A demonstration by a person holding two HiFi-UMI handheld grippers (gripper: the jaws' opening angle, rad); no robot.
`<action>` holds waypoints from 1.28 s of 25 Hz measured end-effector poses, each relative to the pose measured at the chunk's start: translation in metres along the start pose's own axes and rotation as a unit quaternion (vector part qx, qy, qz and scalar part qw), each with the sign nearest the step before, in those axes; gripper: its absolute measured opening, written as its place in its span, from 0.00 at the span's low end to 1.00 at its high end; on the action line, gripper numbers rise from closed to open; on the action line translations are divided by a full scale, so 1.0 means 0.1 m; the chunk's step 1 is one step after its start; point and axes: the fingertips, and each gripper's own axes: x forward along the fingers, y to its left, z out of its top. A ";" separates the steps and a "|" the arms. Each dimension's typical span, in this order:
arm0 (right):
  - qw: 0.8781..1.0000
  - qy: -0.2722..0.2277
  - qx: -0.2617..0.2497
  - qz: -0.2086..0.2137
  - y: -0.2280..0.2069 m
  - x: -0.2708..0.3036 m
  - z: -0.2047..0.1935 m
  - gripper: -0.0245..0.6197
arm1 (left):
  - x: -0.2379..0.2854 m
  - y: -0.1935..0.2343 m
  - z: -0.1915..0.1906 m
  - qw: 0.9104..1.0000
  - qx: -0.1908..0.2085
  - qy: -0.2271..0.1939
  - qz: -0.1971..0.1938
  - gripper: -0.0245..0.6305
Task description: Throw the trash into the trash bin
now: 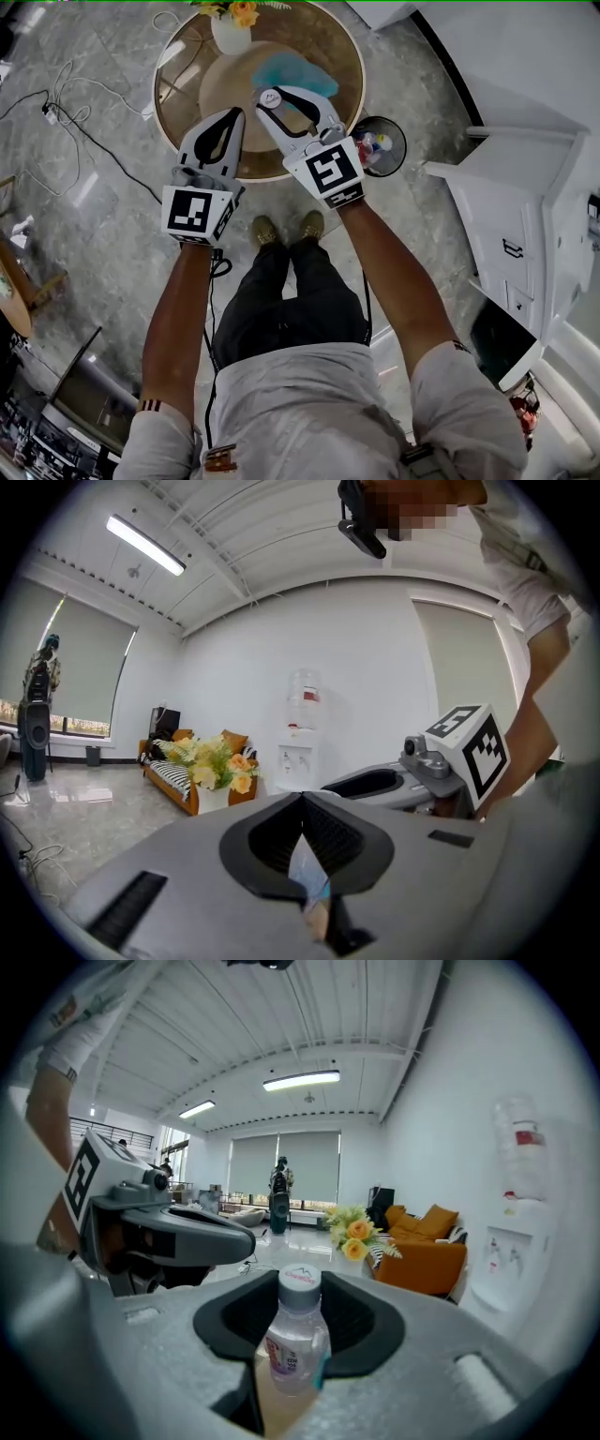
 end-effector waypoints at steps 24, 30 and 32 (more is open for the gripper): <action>0.969 0.024 0.071 -0.237 -1.63 -2.55 -0.84 0.25 | 1.17 -2.14 0.12 0.985 0.011 0.003 -0.171 0.04; 0.959 0.039 0.085 -0.269 -1.89 -3.01 -1.10 0.25 | 1.43 -2.59 0.13 0.979 0.015 0.007 -0.201 0.04; 0.956 0.046 0.090 -0.274 -1.95 -3.12 -1.20 0.25 | 1.50 -2.70 0.12 0.978 0.016 0.009 -0.205 0.04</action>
